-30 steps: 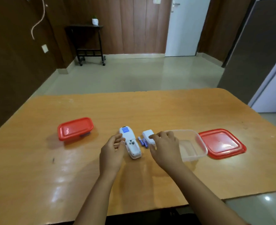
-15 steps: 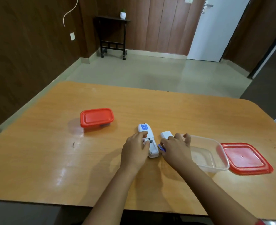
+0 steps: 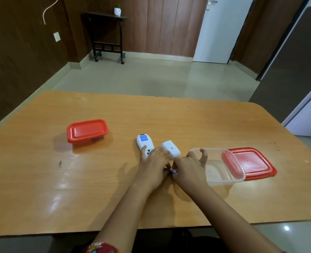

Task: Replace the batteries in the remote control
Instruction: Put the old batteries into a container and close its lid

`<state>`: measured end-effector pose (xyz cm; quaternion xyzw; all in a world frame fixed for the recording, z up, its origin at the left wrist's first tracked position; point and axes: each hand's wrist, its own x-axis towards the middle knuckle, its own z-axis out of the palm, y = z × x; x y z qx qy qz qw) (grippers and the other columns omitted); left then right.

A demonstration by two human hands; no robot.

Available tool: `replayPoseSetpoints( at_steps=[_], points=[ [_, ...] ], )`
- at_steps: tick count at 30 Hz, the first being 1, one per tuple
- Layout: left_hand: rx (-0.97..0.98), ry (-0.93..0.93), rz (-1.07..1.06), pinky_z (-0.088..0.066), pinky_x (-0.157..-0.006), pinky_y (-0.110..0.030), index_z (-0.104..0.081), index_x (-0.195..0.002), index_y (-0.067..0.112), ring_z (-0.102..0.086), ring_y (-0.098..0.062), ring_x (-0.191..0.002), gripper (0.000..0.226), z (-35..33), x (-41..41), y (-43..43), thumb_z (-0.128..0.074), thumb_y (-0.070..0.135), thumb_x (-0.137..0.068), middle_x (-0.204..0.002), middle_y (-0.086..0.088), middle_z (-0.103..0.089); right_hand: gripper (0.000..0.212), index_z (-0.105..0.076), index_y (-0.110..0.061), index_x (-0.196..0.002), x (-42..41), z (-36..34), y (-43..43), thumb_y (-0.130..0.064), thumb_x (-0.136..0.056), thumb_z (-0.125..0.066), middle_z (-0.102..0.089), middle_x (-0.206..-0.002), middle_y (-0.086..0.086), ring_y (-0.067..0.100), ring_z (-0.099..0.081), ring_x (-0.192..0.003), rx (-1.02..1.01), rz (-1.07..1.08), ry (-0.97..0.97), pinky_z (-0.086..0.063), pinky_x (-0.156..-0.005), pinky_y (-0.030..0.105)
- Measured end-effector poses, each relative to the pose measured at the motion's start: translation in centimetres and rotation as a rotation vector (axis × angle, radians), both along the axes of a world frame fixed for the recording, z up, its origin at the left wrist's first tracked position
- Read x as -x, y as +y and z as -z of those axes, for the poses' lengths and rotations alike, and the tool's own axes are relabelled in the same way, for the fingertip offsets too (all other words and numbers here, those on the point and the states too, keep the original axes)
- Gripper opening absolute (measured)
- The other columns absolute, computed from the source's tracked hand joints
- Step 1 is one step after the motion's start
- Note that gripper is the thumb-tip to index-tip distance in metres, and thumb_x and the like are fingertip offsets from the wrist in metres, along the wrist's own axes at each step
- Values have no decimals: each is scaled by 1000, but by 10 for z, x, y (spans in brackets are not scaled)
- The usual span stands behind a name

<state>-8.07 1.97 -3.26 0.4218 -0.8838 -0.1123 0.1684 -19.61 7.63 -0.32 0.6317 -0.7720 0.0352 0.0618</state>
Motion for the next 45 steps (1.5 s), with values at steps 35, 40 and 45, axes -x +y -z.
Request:
replayPoseSetpoints(
  at_steps=[35,40,45],
  points=[
    [-587,608,-182,-55,-80,-39,-63,-109,30,-65,-12,-79,22,-1,53,22,-62,32,-87,-87,14,-64,17,-64,-27,-99,131,-12,36,-34,-84,-66,-66,-87,-11,9,-63,-77,150,295,-547,-55,-71,33],
    [-630,636,-194,-54,-76,-39,-63,-108,27,-66,-15,-72,23,1,56,20,-63,34,-86,-85,8,-68,23,-66,-24,-105,190,-17,49,-34,-85,-62,-69,-98,-3,17,-65,-90,399,498,-568,-52,-70,32],
    [-689,635,-176,-48,-62,-31,-58,-106,31,-64,-14,-65,24,-2,64,23,-67,36,-84,-79,2,-64,82,-33,-22,-143,245,13,45,-59,-77,-64,-40,-143,16,36,-36,-131,-180,695,-377,-38,-100,46]
  ],
)
